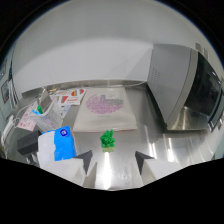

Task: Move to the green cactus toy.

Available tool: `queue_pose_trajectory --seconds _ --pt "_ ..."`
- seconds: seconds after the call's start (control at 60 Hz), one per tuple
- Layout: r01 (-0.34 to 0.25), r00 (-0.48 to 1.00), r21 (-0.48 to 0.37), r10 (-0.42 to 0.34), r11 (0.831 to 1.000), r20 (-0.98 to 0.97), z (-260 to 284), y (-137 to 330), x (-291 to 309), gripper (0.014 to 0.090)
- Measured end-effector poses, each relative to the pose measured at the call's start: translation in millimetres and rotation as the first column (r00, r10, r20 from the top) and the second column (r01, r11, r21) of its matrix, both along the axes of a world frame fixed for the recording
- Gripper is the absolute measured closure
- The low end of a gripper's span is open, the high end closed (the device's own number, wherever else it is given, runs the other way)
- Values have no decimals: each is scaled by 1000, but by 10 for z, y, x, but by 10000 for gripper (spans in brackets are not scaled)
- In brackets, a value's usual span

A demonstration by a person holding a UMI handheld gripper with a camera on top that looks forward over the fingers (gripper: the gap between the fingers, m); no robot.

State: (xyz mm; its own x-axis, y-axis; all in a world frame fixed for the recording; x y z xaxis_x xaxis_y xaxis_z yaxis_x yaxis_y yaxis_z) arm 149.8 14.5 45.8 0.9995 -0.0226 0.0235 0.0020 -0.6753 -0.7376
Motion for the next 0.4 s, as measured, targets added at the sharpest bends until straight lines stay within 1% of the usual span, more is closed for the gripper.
queue_pose_trajectory --seconds 0.183,0.4 --pt "-10 1000 -10 10 1000 -6 -88 190 33 206" --pt "-25 1000 -20 25 999 -15 -122 218 12 205"
